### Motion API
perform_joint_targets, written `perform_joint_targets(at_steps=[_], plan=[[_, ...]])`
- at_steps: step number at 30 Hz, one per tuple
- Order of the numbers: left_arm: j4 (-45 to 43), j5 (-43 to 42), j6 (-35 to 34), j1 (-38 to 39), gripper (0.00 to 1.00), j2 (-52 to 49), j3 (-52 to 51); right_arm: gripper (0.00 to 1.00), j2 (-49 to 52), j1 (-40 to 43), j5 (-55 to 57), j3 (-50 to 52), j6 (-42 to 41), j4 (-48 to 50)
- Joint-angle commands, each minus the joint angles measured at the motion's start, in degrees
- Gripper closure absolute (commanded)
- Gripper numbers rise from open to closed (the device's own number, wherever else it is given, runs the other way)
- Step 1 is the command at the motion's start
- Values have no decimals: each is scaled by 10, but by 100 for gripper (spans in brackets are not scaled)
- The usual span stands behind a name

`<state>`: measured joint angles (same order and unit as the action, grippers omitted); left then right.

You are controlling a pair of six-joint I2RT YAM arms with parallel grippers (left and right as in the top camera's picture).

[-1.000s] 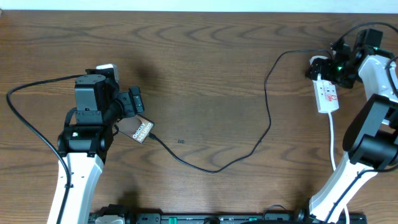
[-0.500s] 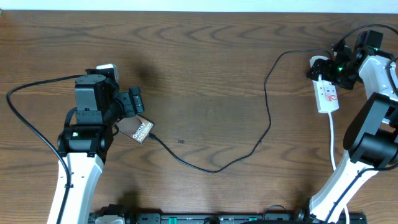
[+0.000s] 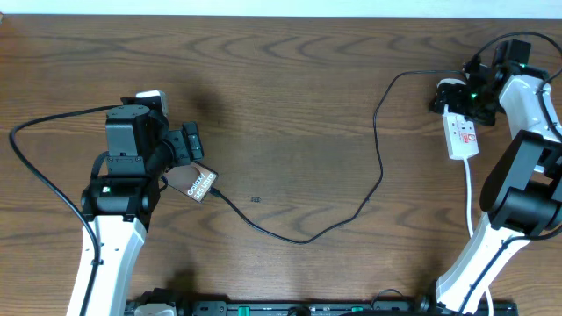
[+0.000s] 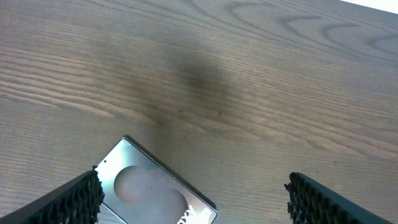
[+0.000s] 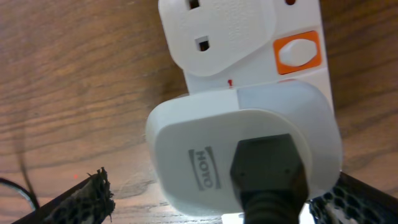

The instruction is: Plug charger to phone and switch on socket

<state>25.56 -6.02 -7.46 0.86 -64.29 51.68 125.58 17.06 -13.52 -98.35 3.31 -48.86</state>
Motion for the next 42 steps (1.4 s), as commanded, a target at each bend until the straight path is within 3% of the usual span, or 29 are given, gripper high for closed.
perform_joint_targets(at_steps=[1,10,13,17,20,25,42], plan=[[2,5,-1,1,8,3,10,7,28,-47,-97,18,-14,3],[3,5,-1,1,8,3,10,11,-31,-16,110,-2,-92,-37],[6,5,-1,1,8,3,10,1,-88,-5,148,-3,-117,-47],[11,5,-1,1,8,3,10,1,-174,2,181,-3,-180,-71],[12,5,-1,1,8,3,10,1,-231,1,174,-3,-231,-107],[12,5,-1,1,8,3,10,1,-293,1,168,-2,-241,-112],[17,6,-1,3,8,28,9,1,-300,1,168,-2,-241,-112]])
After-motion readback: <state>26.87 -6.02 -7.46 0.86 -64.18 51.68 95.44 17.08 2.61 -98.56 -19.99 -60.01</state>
